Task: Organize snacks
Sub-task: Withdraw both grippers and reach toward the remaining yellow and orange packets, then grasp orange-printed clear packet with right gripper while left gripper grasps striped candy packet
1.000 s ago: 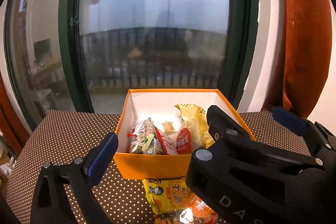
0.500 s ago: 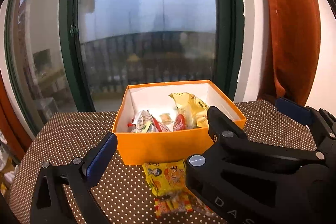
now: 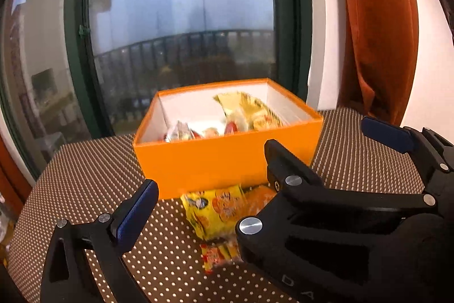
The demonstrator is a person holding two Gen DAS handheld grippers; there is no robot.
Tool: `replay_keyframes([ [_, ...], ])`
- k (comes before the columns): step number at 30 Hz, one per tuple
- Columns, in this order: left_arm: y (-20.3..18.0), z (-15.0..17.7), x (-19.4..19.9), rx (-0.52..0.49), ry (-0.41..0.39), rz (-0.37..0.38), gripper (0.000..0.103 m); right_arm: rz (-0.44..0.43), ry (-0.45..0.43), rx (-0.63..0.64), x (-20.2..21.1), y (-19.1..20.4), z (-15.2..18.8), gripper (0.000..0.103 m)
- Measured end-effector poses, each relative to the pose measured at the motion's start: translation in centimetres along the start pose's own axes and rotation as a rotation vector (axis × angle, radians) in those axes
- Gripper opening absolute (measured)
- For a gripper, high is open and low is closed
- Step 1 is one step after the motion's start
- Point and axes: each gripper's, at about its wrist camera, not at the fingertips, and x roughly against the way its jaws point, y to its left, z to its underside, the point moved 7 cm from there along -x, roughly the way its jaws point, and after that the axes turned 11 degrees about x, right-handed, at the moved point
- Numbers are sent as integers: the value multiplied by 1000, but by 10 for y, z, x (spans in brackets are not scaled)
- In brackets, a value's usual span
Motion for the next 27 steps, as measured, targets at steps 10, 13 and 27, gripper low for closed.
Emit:
replay_keyframes([
  [10, 9, 34, -29, 5, 82, -28, 101, -74, 46, -9, -29, 17, 36, 98],
  [13, 11, 41, -38, 8, 103, -33, 101, -92, 70, -10, -38, 20, 44, 98],
  [27, 20, 74, -79, 24, 215, -39, 100, -168, 149, -7, -82, 35, 74, 98],
])
